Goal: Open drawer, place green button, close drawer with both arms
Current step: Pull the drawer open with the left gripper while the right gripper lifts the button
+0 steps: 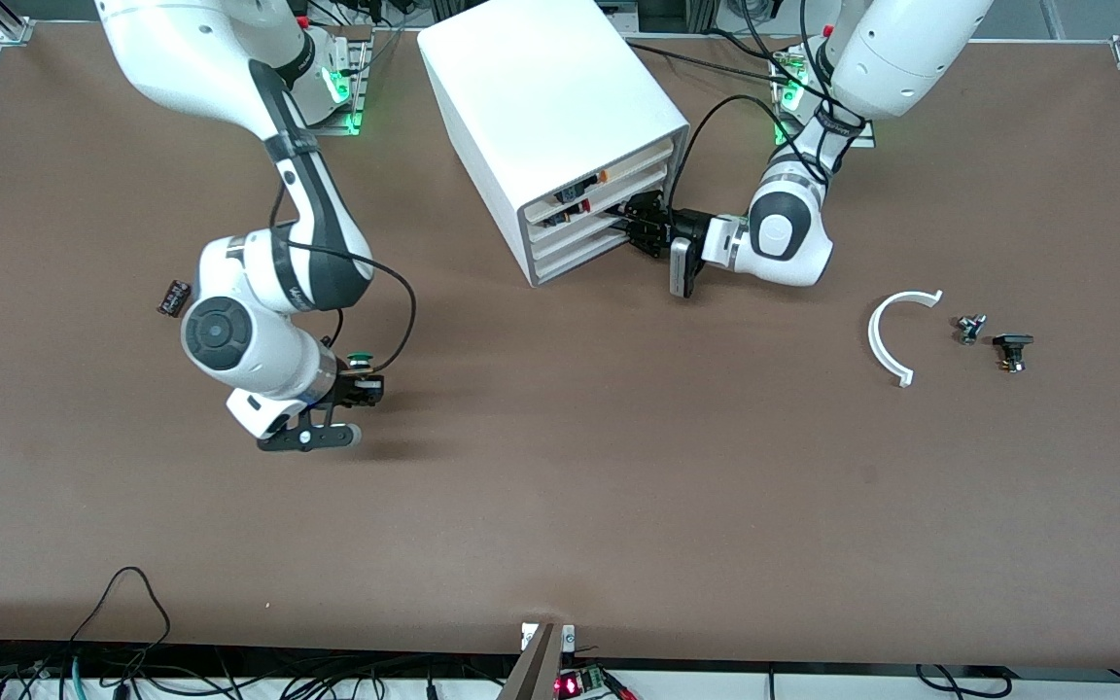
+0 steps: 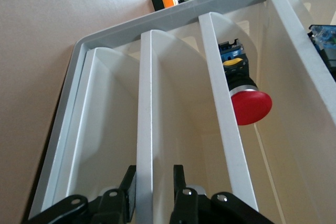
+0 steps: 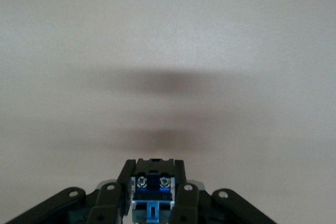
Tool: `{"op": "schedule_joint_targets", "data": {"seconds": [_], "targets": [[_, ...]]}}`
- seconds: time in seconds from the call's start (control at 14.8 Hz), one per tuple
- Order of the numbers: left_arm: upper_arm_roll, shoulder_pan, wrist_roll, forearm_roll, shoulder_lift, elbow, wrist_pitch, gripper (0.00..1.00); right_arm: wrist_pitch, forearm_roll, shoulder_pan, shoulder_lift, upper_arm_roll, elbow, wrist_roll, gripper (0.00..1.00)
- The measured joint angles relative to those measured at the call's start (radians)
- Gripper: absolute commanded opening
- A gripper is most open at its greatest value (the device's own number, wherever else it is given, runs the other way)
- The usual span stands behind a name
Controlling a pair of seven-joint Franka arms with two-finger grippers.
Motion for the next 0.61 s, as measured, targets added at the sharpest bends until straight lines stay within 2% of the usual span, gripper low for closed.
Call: {"op": "schedule_joint_targets", "data": {"seconds": [0.07,0.27,0.61], "targets": [[0.0,0.0,0.001,0.0,0.0,-0.001,0.003,0.15,-0.03,0.0,-0.001,-0.004,-0.01,0.028,0.022,0.0],[0.0,0.0,0.003,0.0,0.001,-0.002,0.016,0.1,-0.134,0.0,-0.003,-0.014,-0.023,0.108,0.139,0.0],[0.001,0.001,0.003,0.0,0.0,-0.004,0.044,0.07,-0.268,0.0,0.006,-0.016,-0.014,0.236,0.383,0.0]]}}
